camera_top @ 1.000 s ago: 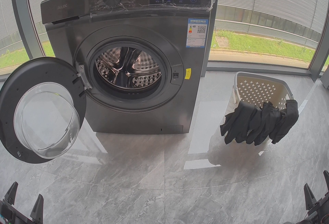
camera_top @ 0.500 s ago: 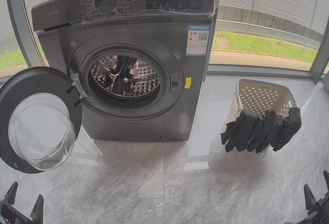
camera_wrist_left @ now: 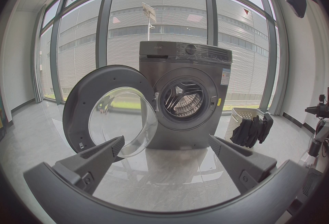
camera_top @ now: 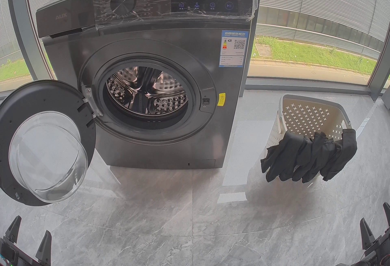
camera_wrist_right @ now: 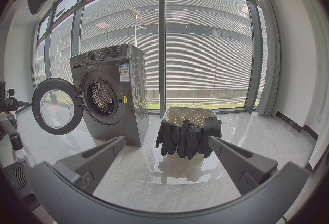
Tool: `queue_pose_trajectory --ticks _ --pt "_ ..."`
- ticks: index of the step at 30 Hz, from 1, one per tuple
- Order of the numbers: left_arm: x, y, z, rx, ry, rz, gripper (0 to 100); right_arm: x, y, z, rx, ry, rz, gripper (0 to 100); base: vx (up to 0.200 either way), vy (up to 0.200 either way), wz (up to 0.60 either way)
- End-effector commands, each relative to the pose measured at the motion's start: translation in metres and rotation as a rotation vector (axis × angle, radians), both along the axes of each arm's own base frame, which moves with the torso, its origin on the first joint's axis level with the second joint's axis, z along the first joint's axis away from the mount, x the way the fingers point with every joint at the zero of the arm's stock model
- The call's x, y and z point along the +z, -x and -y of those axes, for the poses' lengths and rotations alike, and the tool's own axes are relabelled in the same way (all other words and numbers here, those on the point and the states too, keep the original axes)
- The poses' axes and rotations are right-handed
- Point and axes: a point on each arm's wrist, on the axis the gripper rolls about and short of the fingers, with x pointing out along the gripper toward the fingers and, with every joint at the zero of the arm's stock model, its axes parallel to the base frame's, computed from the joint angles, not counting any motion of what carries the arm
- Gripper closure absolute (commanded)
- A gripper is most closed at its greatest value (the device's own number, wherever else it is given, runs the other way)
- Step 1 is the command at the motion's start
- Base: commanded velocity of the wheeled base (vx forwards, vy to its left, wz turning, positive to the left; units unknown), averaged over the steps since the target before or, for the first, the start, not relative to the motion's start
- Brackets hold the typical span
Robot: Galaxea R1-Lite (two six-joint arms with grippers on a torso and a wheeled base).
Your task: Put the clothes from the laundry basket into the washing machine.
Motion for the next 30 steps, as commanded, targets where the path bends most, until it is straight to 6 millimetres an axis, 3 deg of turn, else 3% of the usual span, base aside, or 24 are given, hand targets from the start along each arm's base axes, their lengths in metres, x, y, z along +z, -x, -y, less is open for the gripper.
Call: queue_pose_trajectory --ticks 1,9,24,30 --pt "-0.0053 0.0 0.0 0.0 0.0 -0.001 0 -0.0052 -0.0002 0.0 0.001 0.0 -0.003 0 0.0 -0.2 0.0" --pt "-0.0053 0.0 0.0 0.0 0.0 -0.001 0 -0.0052 -0.0002 0.0 0.001 0.0 -0.003 0 0.0 -0.2 0.0" --pt "-0.0053 0.0 0.0 0.0 0.0 -0.001 0 -0.0052 -0.0002 0.0 0.001 0.0 -0.003 0 0.0 0.0 0.0" --pt "-0.0053 0.0 0.0 0.0 0.002 -0.001 0 -0.0052 -0.0002 0.0 0.001 0.0 -0.003 0 0.0 -0.2 0.0"
